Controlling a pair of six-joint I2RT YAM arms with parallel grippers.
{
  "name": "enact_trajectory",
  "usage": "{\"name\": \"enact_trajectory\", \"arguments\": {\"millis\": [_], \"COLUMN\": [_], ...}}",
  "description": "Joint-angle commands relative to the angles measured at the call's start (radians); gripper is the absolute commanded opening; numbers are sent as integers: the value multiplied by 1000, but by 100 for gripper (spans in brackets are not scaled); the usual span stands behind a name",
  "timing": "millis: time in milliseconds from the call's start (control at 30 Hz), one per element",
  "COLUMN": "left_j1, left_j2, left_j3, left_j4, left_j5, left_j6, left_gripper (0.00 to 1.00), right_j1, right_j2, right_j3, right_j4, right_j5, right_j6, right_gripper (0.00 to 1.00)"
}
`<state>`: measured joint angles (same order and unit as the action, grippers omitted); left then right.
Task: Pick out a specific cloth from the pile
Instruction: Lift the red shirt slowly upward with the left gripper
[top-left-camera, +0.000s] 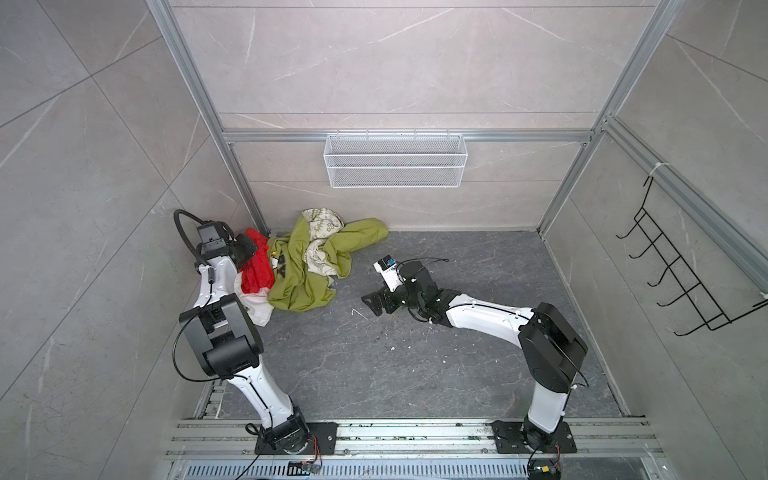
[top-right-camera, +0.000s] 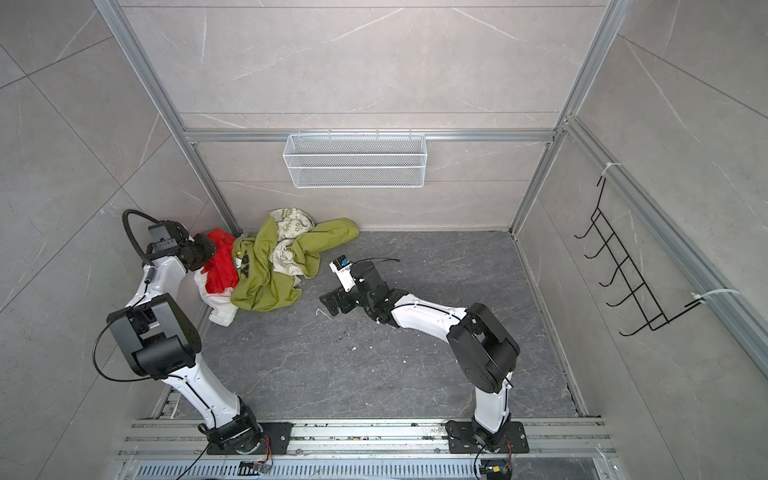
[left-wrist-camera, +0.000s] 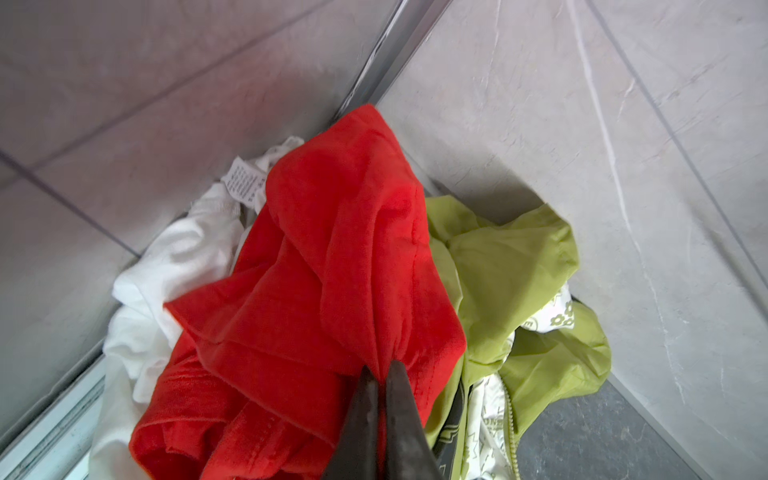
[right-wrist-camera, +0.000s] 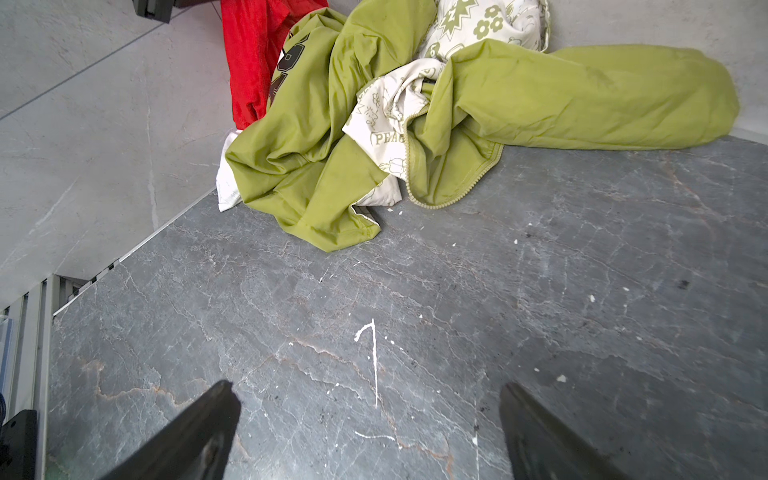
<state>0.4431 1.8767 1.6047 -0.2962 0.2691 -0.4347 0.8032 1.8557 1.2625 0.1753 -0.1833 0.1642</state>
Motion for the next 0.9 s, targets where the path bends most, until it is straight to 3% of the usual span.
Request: {"name": "enact_trajectory", "arguments": {"millis": [0, 867], "left_j1": [1, -16], "left_j2": [-88, -197], "left_j3": [64, 111], "left_j4": [20, -2], "left_j5": [8, 2], "left_j6": [-13, -30], "left_gripper": [0, 0], "right_j1": [11, 45], "right_j2": [-35, -55], "right_j3": [18, -23], "right_j4": [-12, 23], "right_j5": [13, 39], "right_j6": [-9, -17], "right_gripper": [99, 99]}}
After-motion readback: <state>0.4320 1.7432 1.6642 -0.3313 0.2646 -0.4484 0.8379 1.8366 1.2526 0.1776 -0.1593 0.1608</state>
